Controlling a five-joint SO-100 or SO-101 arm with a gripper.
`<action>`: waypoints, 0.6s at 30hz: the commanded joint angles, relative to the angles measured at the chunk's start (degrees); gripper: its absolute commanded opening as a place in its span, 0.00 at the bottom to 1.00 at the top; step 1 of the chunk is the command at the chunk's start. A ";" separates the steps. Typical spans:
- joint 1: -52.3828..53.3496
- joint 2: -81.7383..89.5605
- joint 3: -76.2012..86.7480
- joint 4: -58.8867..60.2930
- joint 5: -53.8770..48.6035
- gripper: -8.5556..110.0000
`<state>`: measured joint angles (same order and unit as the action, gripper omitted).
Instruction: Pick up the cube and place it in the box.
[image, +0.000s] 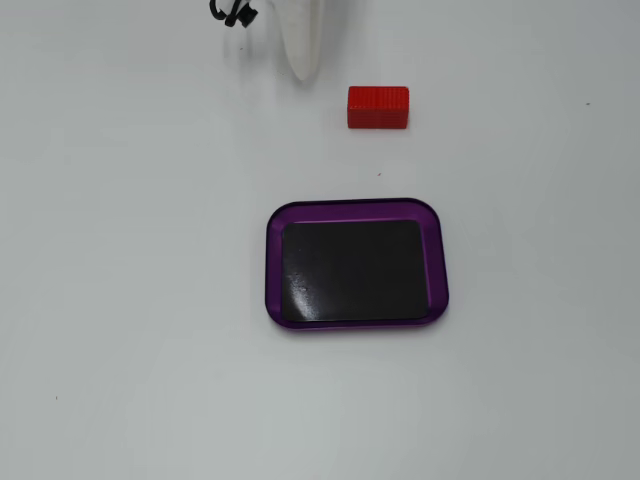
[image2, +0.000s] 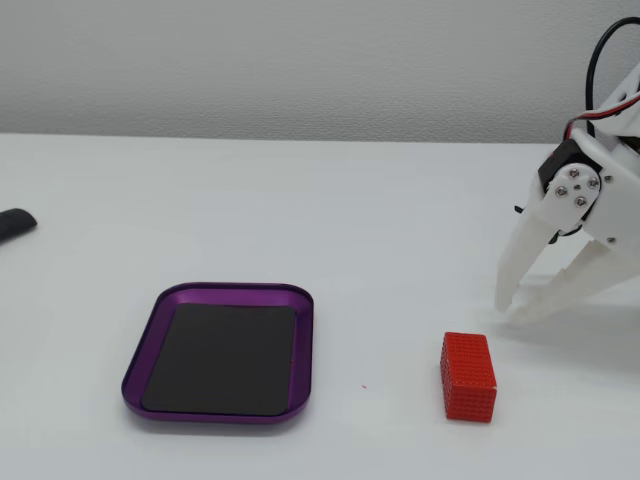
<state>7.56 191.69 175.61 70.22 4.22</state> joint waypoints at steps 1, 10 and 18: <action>-4.92 6.15 0.53 -0.97 -0.70 0.07; -4.92 6.15 0.53 -0.97 -0.70 0.07; -4.75 4.57 0.35 -2.72 -0.53 0.07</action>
<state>3.25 192.04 175.69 69.26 3.78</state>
